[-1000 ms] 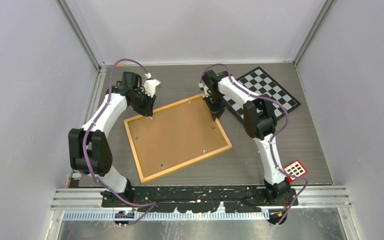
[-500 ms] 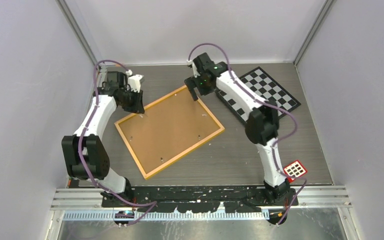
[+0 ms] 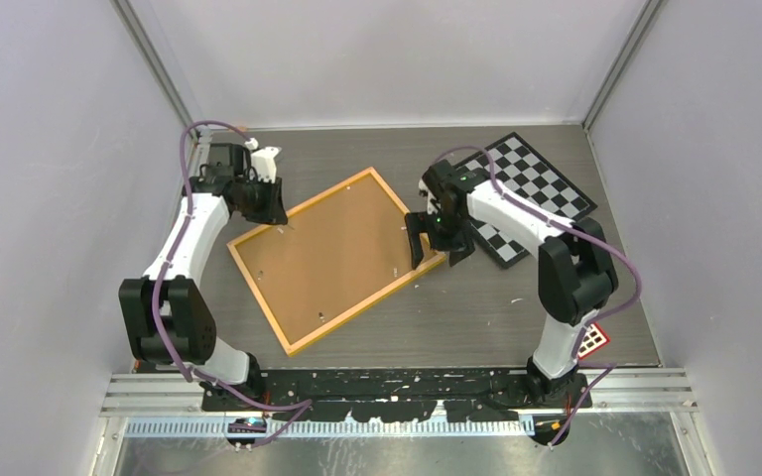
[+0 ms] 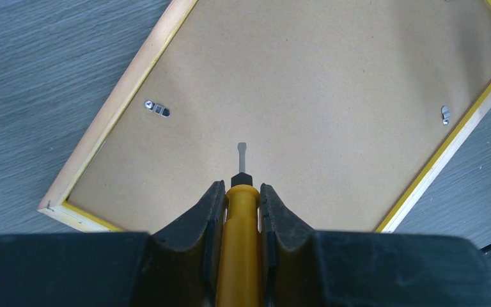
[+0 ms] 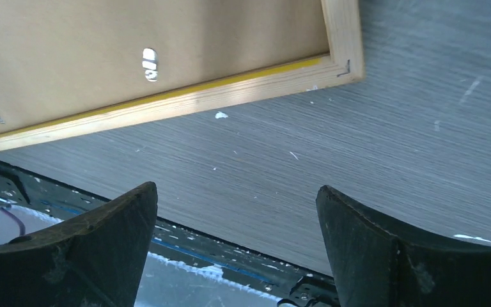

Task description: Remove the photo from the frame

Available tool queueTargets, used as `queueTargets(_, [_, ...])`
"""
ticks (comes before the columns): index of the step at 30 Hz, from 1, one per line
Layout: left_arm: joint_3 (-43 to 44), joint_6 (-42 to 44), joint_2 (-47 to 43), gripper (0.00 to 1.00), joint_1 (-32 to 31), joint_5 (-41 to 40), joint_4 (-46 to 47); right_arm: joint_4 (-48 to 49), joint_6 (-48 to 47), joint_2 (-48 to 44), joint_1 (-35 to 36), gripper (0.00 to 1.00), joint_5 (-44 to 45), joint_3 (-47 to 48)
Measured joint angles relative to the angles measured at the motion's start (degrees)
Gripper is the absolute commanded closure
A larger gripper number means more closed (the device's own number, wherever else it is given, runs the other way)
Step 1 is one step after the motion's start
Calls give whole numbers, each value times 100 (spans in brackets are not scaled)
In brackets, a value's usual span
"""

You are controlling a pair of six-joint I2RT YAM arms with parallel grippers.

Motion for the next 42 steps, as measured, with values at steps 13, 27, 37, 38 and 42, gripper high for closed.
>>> queueTargets(13, [-177,2,-267,100,0,-2,9,688,284,1095,24,3,-142,-57])
queueTargets(27, [-267,9,-273,100,162,-7,4,1263,520,3123,-317,3,282,2938])
queueTargets(37, [-258,-2,-273,100,199,-70,2,1823,1034,2087,190,0,887,1486])
queueTargets(38, [-258,-13,-273,100,199,-70,4,1786,1016,2057,389,0,1047,1515])
queueTargets(42, [-260,-114,-273,100,199,-66,9,1499,1027,2052,1010,0,1475,1602])
